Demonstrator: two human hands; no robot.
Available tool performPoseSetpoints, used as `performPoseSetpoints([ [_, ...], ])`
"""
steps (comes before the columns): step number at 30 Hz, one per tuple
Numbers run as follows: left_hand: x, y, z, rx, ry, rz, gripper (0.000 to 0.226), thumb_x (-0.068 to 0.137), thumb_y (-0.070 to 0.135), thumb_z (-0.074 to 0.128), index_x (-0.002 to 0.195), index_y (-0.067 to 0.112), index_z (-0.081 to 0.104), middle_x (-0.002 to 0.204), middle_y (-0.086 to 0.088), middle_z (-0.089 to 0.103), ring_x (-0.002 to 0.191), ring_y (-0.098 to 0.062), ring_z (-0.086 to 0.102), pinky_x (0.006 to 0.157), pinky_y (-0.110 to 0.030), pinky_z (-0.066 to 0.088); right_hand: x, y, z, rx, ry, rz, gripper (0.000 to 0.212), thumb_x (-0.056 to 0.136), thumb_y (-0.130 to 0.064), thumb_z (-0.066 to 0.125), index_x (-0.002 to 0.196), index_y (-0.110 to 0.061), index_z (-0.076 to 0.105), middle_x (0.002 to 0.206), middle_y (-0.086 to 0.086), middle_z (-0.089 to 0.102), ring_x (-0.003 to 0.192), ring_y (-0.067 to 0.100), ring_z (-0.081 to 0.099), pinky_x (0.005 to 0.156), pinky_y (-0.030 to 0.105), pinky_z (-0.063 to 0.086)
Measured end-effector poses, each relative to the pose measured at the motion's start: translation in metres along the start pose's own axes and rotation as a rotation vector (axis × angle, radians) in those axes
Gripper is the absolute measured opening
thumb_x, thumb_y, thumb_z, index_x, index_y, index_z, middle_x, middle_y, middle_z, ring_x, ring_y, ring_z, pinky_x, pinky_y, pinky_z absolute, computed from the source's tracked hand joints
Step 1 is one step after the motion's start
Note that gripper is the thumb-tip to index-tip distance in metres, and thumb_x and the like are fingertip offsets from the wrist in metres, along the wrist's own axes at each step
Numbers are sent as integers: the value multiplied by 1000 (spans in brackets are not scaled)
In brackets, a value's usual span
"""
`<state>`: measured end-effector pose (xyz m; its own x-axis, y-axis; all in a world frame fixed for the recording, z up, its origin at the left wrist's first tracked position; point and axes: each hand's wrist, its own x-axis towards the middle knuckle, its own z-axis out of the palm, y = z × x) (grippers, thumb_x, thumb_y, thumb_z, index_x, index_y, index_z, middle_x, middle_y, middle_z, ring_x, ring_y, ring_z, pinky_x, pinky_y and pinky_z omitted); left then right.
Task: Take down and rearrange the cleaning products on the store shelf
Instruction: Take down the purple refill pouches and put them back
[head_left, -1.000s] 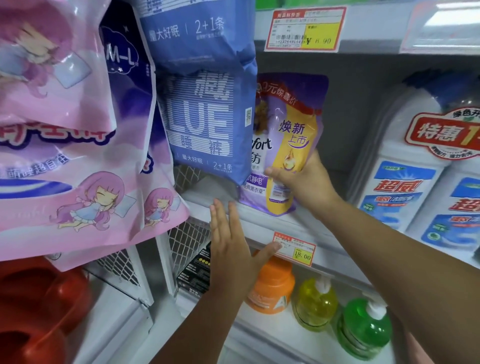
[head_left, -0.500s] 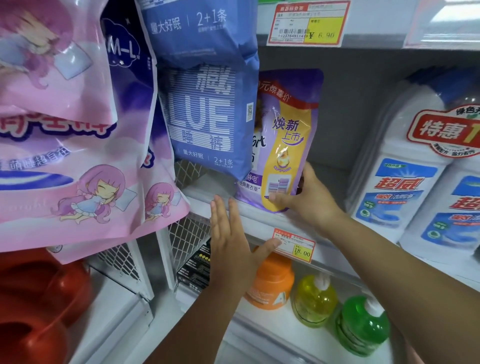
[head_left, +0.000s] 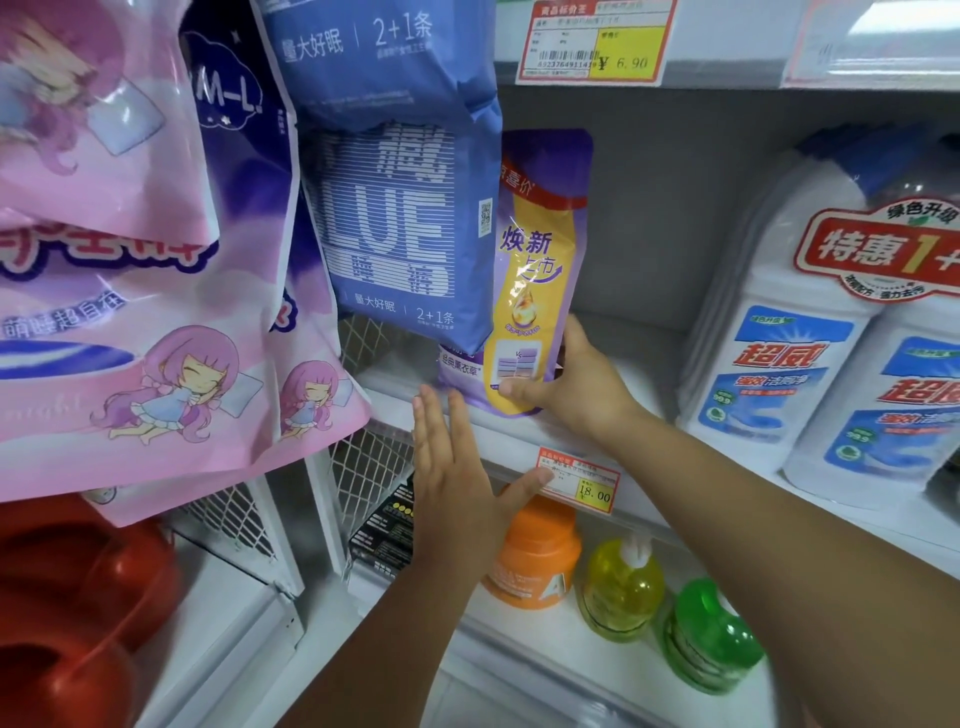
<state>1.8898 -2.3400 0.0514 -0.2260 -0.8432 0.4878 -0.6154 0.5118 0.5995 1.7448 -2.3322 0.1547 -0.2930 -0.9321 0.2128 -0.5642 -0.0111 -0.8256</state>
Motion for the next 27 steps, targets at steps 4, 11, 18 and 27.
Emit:
performPoseSetpoints([
  [4, 0, 1, -1, 2, -2, -2, 123, 66, 96, 25, 157, 18, -3, 164, -5, -16, 149, -14, -20, 118, -31, -4, -1, -2, 3, 2, 0, -5, 81, 76, -22, 85, 142, -30, 38, 118, -14, 67, 98, 4, 62, 82, 19, 49],
  [11, -23, 9, -17, -3, -142, -24, 109, 78, 77, 49, 157, 21, -1, 163, -4, -17, 149, -15, -18, 119, -30, -1, -56, -12, -8, -96, 183, -128, 72, 89, -30, 73, 149, -22, 33, 138, -2, 57, 126, 14, 54, 101, 26, 42],
  [18, -145, 20, -26, 109, -608, 230, 71, 93, 54, 53, 153, 28, 25, 164, 3, 6, 147, -20, 22, 114, -36, 33, -239, 41, -78, -22, 141, -14, 44, 92, -28, 67, 128, -41, 46, 104, -10, 68, 84, 12, 70, 79, 31, 54],
  [27, -282, 78, 2, -92, -841, -4, 61, 90, 30, 69, 143, 16, 44, 148, -1, 42, 137, -15, 39, 107, -15, 24, -439, 173, -129, -174, -394, 772, 85, 77, -36, 84, 147, -33, 35, 135, -8, 40, 132, 20, 48, 103, 28, 42],
])
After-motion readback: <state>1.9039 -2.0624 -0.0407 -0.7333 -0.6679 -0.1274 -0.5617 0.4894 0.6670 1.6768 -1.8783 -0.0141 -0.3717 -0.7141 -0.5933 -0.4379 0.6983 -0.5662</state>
